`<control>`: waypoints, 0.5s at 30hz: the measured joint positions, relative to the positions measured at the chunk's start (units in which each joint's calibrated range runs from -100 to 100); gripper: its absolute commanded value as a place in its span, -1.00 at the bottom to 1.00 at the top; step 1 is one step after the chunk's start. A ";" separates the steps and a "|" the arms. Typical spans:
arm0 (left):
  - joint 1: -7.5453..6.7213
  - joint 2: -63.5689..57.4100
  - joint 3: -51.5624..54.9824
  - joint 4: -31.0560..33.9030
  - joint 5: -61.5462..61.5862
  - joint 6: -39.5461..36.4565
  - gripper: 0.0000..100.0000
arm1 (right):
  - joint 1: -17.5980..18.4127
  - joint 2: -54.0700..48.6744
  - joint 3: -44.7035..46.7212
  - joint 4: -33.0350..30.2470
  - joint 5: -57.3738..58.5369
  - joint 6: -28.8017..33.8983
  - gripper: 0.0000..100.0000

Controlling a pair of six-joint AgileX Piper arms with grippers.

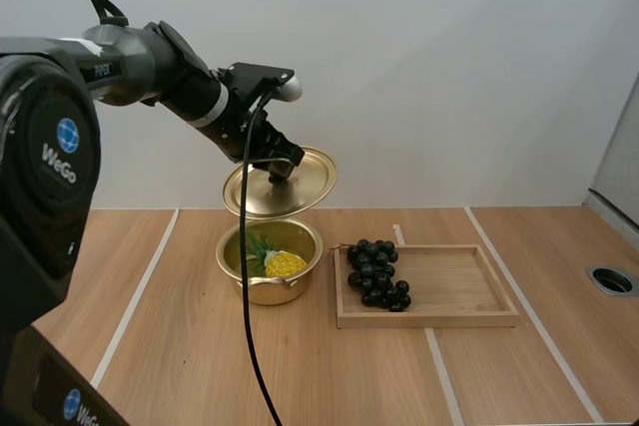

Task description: Open the pot, put the pineapple inside, and close it

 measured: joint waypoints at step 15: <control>0.00 3.93 6.99 4.45 -10.70 -1.48 -1.00 | 0.00 0.00 0.00 -1.28 0.15 0.53 1.00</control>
